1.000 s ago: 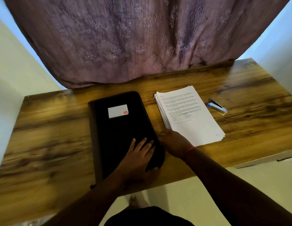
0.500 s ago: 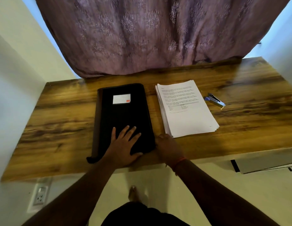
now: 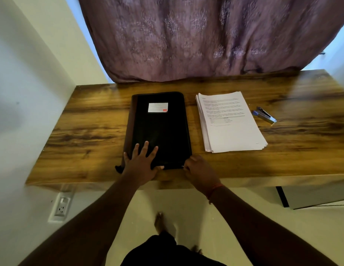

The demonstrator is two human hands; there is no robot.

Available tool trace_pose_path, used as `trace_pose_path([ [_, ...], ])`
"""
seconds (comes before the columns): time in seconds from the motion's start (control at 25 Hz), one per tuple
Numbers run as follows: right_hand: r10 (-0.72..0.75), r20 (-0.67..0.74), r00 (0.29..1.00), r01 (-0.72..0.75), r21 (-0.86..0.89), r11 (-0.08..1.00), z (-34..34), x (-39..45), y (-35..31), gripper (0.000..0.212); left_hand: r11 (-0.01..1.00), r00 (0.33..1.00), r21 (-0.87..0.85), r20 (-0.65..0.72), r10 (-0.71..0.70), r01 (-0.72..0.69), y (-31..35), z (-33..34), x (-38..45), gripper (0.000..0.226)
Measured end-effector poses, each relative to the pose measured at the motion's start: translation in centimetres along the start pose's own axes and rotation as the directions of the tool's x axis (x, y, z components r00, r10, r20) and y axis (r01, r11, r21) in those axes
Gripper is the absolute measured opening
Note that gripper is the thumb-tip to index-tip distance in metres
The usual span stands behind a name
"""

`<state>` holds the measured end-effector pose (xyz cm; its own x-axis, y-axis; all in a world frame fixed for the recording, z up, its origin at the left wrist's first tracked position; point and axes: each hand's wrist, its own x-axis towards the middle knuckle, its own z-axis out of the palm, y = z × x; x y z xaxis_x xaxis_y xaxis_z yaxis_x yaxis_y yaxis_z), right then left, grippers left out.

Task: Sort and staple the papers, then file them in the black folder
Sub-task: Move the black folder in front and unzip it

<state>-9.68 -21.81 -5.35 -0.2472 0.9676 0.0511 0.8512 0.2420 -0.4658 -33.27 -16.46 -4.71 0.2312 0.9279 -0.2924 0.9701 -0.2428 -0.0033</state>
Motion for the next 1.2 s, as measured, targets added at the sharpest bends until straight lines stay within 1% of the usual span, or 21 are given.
trace_pose_path([
  [0.12,0.131,-0.051,0.99,-0.129,0.054,0.99,2.3,-0.3,-2.9,0.016,1.0,0.999,-0.004,0.037,0.018,-0.018,0.0,-0.4,0.2,0.083],
  [0.24,0.248,-0.07,0.966,-0.238,0.123,0.963,3.5,-0.1,-4.3,0.013,0.991,0.99,-0.019,0.04,0.133,-0.132,-3.1,-1.4,0.9,0.083],
  [0.36,0.311,-0.114,0.943,-0.295,0.137,0.946,4.0,-0.3,-5.0,0.011,0.949,0.948,-0.034,-0.054,0.313,-0.315,-8.1,-0.7,1.2,0.08],
  [0.44,0.363,-0.151,0.92,-0.341,0.149,0.928,4.8,-0.2,-6.2,0.008,0.91,0.918,-0.13,-0.109,0.382,-0.394,-10.6,0.8,0.8,0.078],
  [0.52,0.407,-0.184,0.895,-0.38,0.165,0.91,5.8,0.2,-8.1,0.006,0.886,0.91,-0.209,-0.134,0.393,-0.414,-11.5,1.6,1.0,0.076],
  [0.56,0.424,-0.196,0.885,-0.396,0.164,0.903,6.3,0.5,-9.2,0.006,0.886,0.91,-0.213,-0.142,0.389,-0.412,-11.5,1.6,1.1,0.076],
  [0.64,0.458,-0.228,0.859,-0.432,0.156,0.888,7.4,1.2,-11.5,0.009,0.885,0.908,-0.207,-0.117,0.401,-0.417,-11.7,1.4,1.3,0.077],
  [0.76,0.519,-0.276,0.809,-0.489,0.173,0.855,8.5,2.0,-13.6,0.014,0.822,0.868,-0.283,-0.104,0.485,-0.494,-13.3,1.1,2.1,0.08],
  [0.88,0.539,-0.293,0.79,-0.523,0.136,0.841,8.6,1.8,-12.8,0.011,0.772,0.821,-0.301,-0.07,0.567,-0.559,-14.7,0.9,2.8,0.081],
  [1.0,0.606,-0.299,0.737,-0.578,0.186,0.795,8.4,1.6,-12.4,0.011,0.769,0.811,-0.28,-0.064,0.582,-0.574,-14.7,0.7,2.6,0.08],
  [1.04,0.603,-0.3,0.739,-0.578,0.176,0.797,8.5,1.8,-13.0,0.012,0.769,0.809,-0.275,-0.059,0.585,-0.577,-14.5,0.7,2.5,0.08],
  [1.16,0.495,-0.271,0.825,-0.495,0.075,0.866,9.7,2.9,-15.6,0.009,0.773,0.803,-0.252,-0.028,0.595,-0.582,-14.5,0.6,2.2,0.082],
  [1.2,0.483,-0.268,0.834,-0.483,0.069,0.873,9.9,3.3,-16.4,0.008,0.772,0.801,-0.25,-0.023,0.599,-0.584,-14.5,0.5,2.2,0.082],
])
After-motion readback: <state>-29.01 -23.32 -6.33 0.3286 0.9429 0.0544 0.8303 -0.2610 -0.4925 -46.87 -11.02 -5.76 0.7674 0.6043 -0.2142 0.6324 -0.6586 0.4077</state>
